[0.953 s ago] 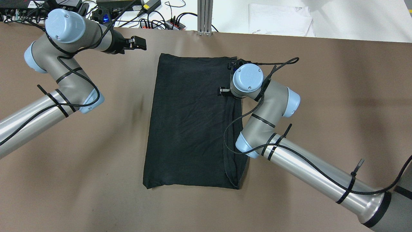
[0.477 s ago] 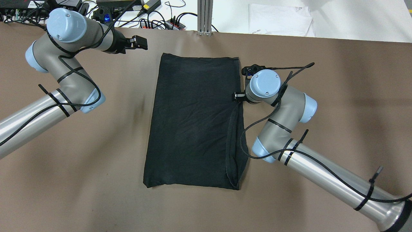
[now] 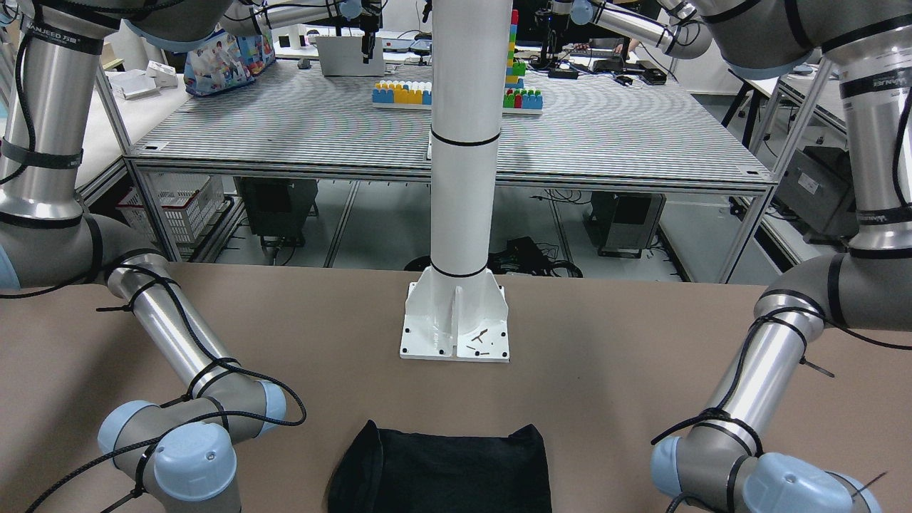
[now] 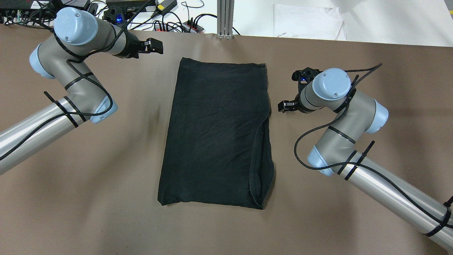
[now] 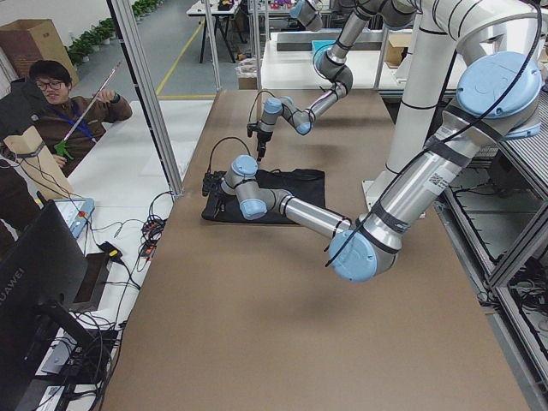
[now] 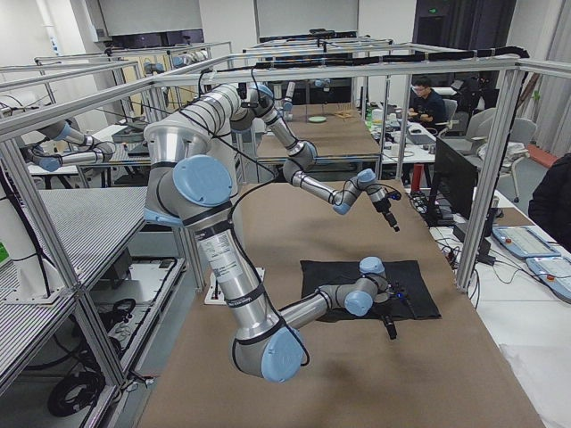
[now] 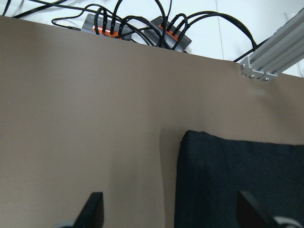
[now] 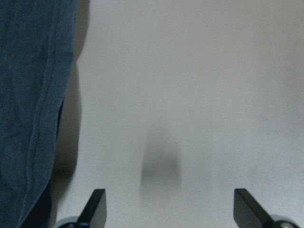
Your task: Fold clothes
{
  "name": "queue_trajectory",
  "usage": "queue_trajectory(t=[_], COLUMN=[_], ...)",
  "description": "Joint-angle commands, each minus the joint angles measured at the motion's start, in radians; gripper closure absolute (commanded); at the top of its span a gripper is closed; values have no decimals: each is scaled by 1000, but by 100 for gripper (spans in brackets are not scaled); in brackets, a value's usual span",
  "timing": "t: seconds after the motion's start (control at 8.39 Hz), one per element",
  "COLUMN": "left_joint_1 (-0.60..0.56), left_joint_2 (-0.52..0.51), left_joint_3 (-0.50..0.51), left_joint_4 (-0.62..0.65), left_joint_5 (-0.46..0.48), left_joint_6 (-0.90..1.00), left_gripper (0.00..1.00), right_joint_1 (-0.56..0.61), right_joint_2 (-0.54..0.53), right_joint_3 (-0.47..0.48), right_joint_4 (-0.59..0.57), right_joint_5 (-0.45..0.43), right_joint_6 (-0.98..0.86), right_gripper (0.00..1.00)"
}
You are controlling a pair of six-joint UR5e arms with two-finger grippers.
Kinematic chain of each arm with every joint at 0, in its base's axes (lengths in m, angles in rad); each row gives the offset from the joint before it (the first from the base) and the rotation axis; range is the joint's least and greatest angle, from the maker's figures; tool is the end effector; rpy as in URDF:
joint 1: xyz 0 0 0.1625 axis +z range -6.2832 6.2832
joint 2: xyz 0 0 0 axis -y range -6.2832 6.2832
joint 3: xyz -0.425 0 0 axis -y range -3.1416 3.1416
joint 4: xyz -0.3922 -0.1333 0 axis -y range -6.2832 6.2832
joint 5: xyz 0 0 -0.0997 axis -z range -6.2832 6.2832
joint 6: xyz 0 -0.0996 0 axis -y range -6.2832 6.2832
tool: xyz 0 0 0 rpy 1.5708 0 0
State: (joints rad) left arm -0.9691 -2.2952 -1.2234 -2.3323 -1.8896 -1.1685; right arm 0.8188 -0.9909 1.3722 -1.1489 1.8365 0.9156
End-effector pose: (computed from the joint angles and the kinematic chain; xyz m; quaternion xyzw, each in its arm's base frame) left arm 0.3539 -0.6958 0.2855 0.2335 0.4965 -0.1504 0.8224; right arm -0.4240 -0.6102 0.3671 0.1701 -0.3688 0.0229 0.9135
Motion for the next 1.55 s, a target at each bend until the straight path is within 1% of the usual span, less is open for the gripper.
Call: queue_trajectory(t=[0.0, 0.24, 0.36, 0.48, 0.6, 0.83, 1.07, 1.43], left_joint_1=[0, 1, 0, 1, 3, 3, 3, 4], left_joint_2=[0, -1, -1, -1, -1, 5, 6, 11], left_joint_3=[1, -1, -2, -4, -4, -2, -2, -7], left_joint_4=[1, 1, 1, 1, 1, -1, -2, -4], left_joint_5=[1, 1, 0, 0, 0, 1, 1, 3], left_joint_6=[4, 3, 1, -3, -5, -4, -4, -10], left_gripper=[0, 0, 0, 0, 0, 0, 0, 0], right_joint_1=[-3, -48, -64, -87, -125, -185, -214, -207], right_joint_2=[24, 46, 60, 83, 102, 113, 110, 98], right_joint_3=[22, 28, 39, 80, 103, 105, 91, 97], right_joint_4=[-2, -8, -43, -125, -196, -210, -210, -212], right_joint_5=[23, 12, 0, -5, -40, -91, -129, -125], right_joint_6=[72, 188, 216, 229, 268, 288, 296, 281], right_gripper=[6, 6, 6, 6, 6, 6, 6, 6])
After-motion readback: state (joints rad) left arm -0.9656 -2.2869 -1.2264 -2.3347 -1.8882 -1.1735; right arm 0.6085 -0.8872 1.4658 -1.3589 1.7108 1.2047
